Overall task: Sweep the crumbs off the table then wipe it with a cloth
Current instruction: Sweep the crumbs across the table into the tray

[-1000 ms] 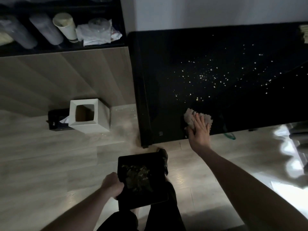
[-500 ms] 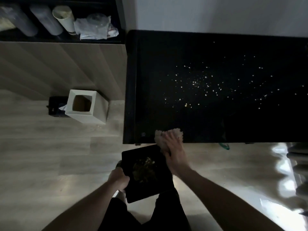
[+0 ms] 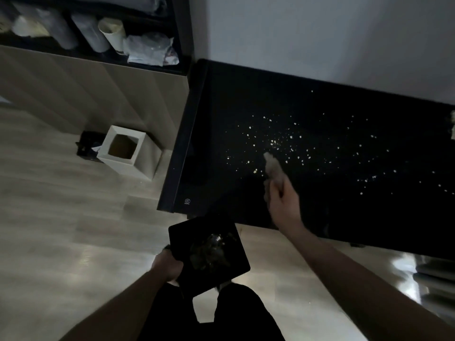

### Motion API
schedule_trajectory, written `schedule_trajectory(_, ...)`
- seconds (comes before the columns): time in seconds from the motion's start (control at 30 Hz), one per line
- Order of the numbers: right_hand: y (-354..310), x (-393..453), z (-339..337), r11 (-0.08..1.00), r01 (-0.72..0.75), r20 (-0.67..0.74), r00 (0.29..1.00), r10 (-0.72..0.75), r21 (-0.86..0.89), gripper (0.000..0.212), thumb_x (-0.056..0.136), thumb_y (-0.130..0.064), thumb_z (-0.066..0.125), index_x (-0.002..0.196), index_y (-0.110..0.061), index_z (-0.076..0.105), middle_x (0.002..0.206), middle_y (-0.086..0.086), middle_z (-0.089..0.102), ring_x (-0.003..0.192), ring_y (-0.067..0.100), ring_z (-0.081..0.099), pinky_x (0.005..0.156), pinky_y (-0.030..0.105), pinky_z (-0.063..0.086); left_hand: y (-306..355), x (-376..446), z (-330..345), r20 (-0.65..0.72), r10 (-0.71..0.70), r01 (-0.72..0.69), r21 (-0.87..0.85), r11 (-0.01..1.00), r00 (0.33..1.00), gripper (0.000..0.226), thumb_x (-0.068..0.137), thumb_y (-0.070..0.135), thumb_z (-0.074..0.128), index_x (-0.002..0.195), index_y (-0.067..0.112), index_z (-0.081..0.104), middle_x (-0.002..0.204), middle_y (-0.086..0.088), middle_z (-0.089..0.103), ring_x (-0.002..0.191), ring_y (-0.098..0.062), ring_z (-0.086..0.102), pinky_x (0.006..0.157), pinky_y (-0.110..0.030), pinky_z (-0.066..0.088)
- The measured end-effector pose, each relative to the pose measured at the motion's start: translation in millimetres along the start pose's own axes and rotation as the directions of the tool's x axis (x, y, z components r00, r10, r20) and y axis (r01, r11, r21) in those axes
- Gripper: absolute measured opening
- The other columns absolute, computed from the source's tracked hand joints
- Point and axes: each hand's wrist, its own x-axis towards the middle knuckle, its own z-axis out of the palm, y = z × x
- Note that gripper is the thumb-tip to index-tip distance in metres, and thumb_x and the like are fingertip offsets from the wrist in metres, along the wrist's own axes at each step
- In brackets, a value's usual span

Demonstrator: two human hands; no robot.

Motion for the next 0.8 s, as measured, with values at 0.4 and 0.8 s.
schedule_trajectory(0.4, 63.7, 99.1, 15.1, 0.538, 0.189, 0.252, 0.967, 0.045, -0.821, 0.062, 0.108, -0.038, 0.038, 0.165, -0.032, 0.012, 0.174, -0.005, -0.008, 0.158, 0.034, -0.020, 0.127, 0.059, -0.002, 27.5, -15.8, -6.5, 0.010, -0.048, 0.049, -0.063, 0.997, 0.999, 0.029, 0.068, 0.003, 0.047, 0.089, 0.000, 0.068, 0.072, -0.019, 0.075, 0.054, -0.033, 0.074, 0.053, -0.046, 0.063)
schedule_trajectory(0.8, 89.7, -38.8, 72.2, 0.648, 0.332, 0.374, 0.924, -0.077, -0.686, 0.074, 0.100, -0.022, 0.050, 0.165, -0.031, 0.016, 0.174, -0.007, 0.000, 0.160, 0.015, -0.011, 0.131, 0.048, 0.006, 4.1, 15.0, -10.9, 0.021, 0.011, -0.009, -0.085, 0.996, 1.000, 0.036, 0.061, 0.010, 0.048, 0.089, 0.003, 0.069, 0.078, -0.019, 0.076, 0.064, -0.037, 0.076, 0.056, -0.048, 0.064)
